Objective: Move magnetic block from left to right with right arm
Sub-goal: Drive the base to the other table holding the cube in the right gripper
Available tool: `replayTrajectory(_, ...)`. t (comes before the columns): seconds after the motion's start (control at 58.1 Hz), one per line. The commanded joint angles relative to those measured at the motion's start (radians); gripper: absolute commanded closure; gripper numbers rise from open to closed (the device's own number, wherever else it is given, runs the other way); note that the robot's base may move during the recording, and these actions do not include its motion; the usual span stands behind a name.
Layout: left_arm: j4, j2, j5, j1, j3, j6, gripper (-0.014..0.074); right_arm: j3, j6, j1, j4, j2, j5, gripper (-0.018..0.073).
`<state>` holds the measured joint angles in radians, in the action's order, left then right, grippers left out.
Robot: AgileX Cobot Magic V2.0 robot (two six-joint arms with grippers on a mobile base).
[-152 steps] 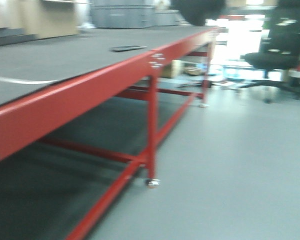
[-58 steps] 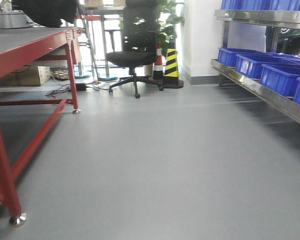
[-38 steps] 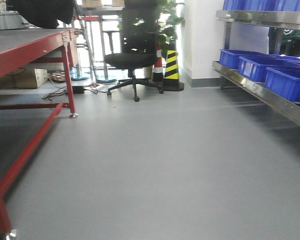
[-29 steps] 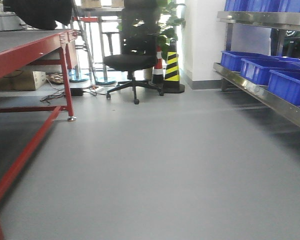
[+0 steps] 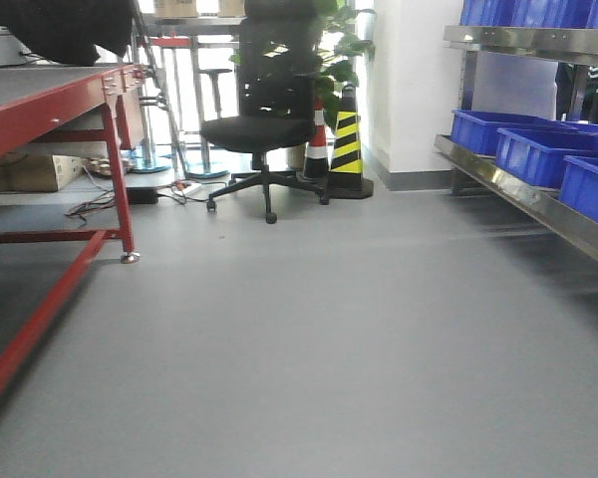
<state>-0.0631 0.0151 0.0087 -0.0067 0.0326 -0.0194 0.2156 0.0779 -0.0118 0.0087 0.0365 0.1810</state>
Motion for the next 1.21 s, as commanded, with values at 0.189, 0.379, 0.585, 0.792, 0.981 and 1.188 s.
replayTrajectory(0.189,-0.007,0.007,-0.090,-0.007,0.007,-0.004,0.0713,0.028,0.003,0.007,-0.001,0.011,-0.089,0.0379)
replayTrajectory(0.379,-0.007,0.007,-0.090,-0.007,0.007,-0.004,0.0713,0.028,0.003,0.007,-0.001,0.011,-0.089,0.0379)
replayTrajectory(0.585,-0.007,0.007,-0.090,-0.007,0.007,-0.004,0.0713,0.028,0.003,0.007,-0.001,0.011,-0.089,0.0379)
replayTrajectory(0.792,-0.007,0.007,-0.090,-0.007,0.007,-0.004,0.0713,0.028,0.003,0.007,-0.001,0.011,-0.089,0.0379)
replayTrajectory(0.981,-0.007,0.007,-0.090,-0.007,0.007,-0.004,0.0713,0.028,0.003,0.007,-0.001,0.011,-0.089,0.0379)
replayTrajectory(1.188,-0.007,0.007,-0.090,-0.007,0.007,-0.004,0.0713,0.028,0.003,0.007,-0.001,0.011,-0.089,0.0379)
